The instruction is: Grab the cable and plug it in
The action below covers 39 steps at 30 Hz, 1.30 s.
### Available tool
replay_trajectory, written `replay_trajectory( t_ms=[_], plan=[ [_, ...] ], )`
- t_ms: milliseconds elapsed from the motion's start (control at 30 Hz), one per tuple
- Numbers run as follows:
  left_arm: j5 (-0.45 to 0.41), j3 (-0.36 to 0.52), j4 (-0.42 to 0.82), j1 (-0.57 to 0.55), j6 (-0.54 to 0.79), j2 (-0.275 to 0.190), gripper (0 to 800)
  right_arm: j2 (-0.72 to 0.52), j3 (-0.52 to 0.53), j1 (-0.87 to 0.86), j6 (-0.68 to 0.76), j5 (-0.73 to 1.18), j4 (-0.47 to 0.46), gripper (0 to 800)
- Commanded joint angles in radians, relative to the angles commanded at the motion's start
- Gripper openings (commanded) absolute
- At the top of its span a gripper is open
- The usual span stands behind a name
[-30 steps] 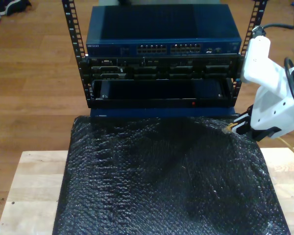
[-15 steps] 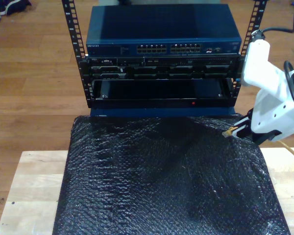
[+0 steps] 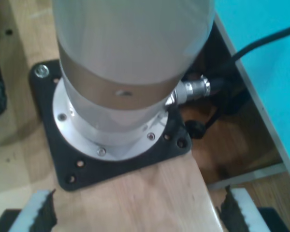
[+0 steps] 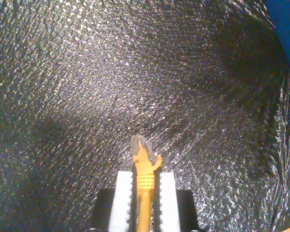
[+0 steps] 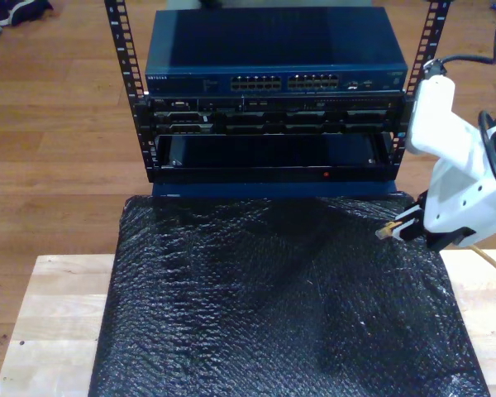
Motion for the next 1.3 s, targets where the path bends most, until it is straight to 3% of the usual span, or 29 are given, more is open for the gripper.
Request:
replay_trajectory(
  t_ms=[233, 633, 867, 1300],
  plan=[
    [-0.141, 0.106, 0.043, 0.066, 0.026, 0.0, 799, 0.0, 0.002, 0.0, -0.002, 0.0, 0.002, 0],
    [-0.302, 0.192, 0.043, 0.114, 0.028, 0.002, 799, -0.002, 0.034, -0.003, -0.003, -0.009, 0.003, 0],
    [-0.505, 0.292, 0.037, 0.146, 0.051, 0.005, 799, -0.014, 0.037, -0.002, -0.006, -0.051, 0.003, 0],
    [-0.522, 0.29, 0.035, 0.201, 0.066, 0.031, 800, 0.032, 0.064, 0.005, -0.018, -0.325, -0.018, 0]
  ],
)
